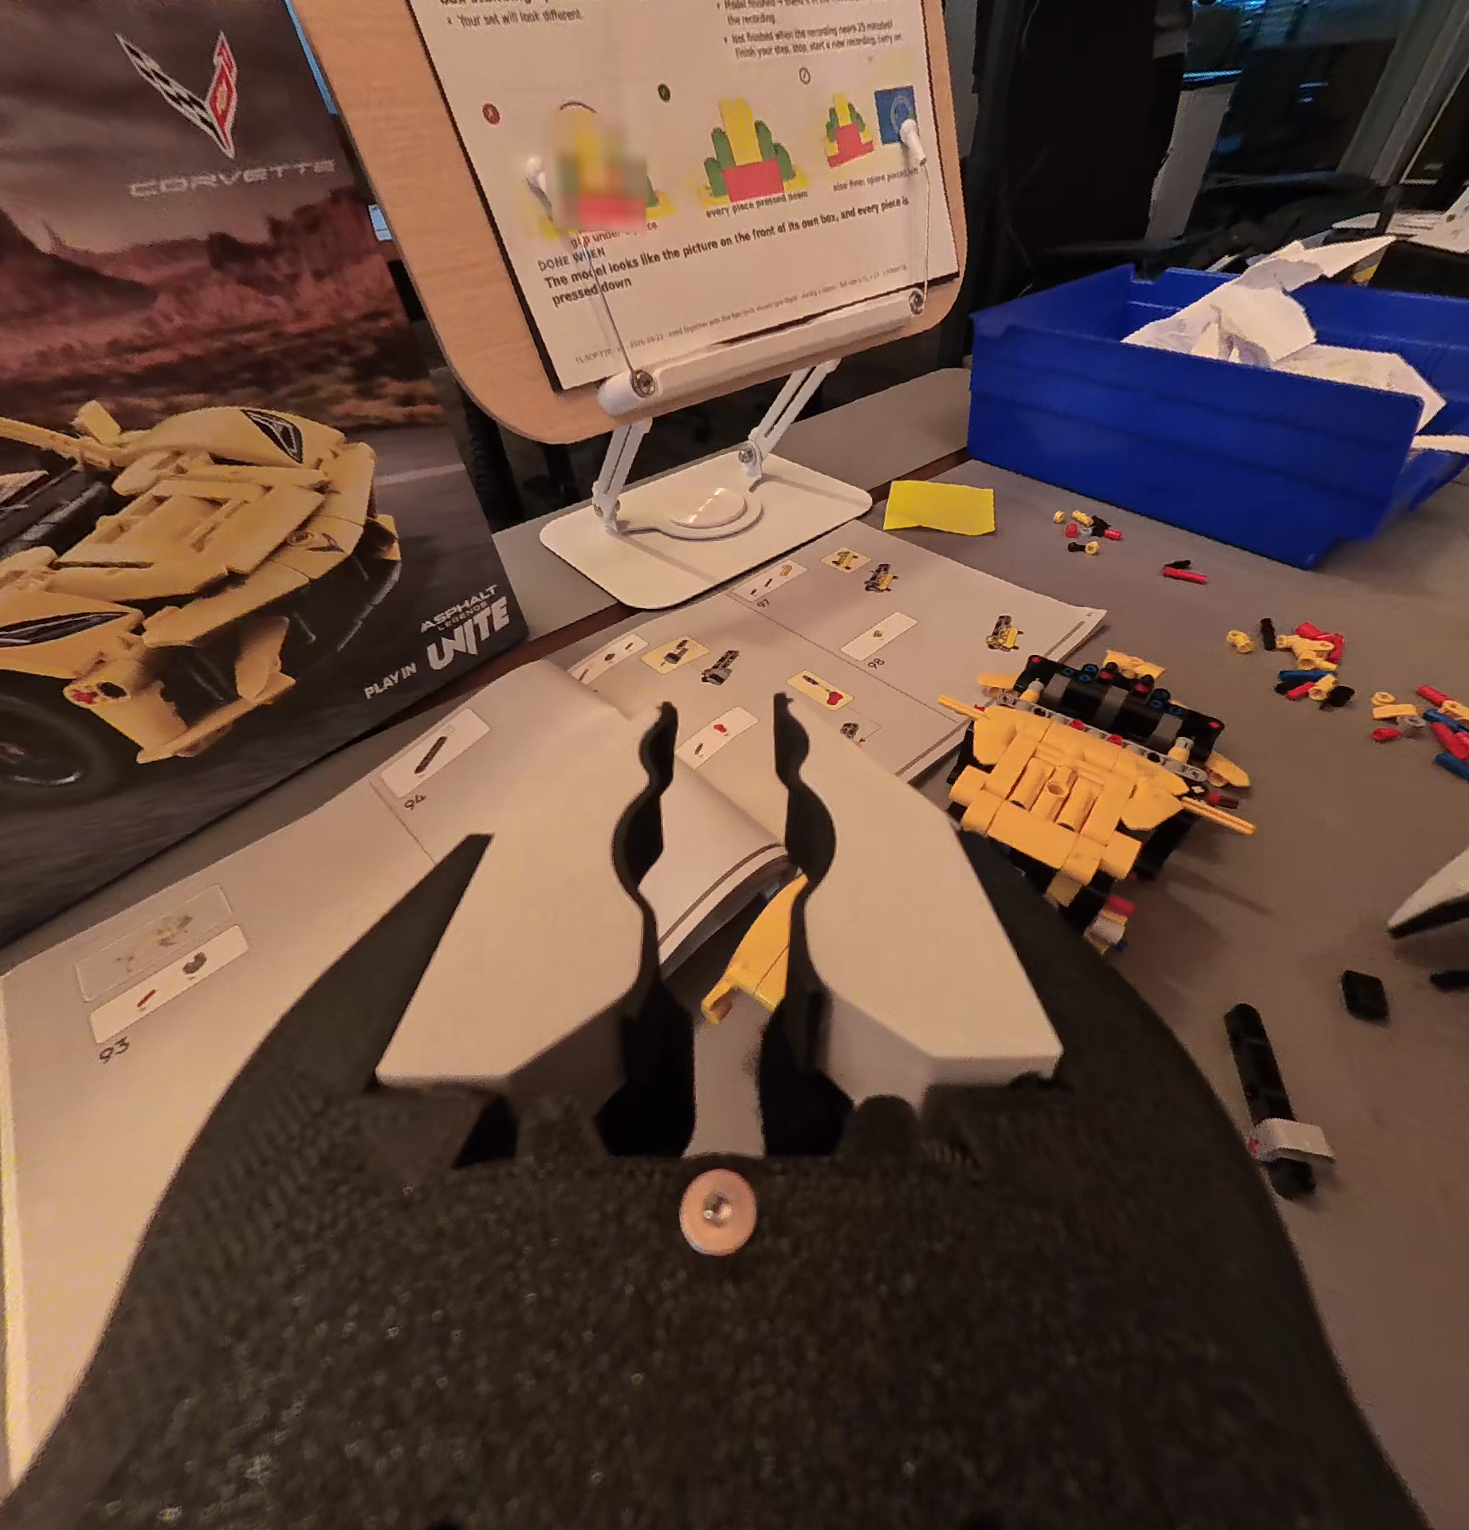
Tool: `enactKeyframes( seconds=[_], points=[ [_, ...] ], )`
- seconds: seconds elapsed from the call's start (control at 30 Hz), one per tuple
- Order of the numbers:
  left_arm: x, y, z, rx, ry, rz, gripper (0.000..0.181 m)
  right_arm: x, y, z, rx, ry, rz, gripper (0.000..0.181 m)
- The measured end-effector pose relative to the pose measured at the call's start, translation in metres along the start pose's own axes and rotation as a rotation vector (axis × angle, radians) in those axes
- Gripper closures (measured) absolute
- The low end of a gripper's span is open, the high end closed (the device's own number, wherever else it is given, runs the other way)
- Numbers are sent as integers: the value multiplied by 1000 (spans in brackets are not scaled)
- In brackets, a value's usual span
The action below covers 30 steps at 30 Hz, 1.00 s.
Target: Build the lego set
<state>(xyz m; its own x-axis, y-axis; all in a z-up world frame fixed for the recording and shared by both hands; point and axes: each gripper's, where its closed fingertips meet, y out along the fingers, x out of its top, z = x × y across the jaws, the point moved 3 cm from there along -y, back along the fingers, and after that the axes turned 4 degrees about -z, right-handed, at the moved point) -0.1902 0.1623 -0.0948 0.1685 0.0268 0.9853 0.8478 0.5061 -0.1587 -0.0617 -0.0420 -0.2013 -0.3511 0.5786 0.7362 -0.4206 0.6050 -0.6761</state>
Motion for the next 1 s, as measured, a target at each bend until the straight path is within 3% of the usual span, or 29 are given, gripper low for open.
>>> enactKeyframes(
  seconds=[0.23,0.47,0.63,0.77,0.87,1.0],
  points=[
    [-1,1,-4,0,31,15,158,8,12,0,-33,174,-58,158],
    [-5,5,-18,-64,25,46,157,5,20,1,-62,94,-52,158],
    [1,0,-45,-281,-70,19,156,13,13,-2,-109,-4,-121,167],
    [5,-10,-81,-591,-239,31,148,59,-20,3,-153,-187,-483,167],
    [6,-24,-117,-837,-340,106,142,82,-35,6,-198,-312,-650,167],
    [-2,-26,-139,-936,-419,208,143,92,-30,14,-227,-475,-651,167]
  ],
)
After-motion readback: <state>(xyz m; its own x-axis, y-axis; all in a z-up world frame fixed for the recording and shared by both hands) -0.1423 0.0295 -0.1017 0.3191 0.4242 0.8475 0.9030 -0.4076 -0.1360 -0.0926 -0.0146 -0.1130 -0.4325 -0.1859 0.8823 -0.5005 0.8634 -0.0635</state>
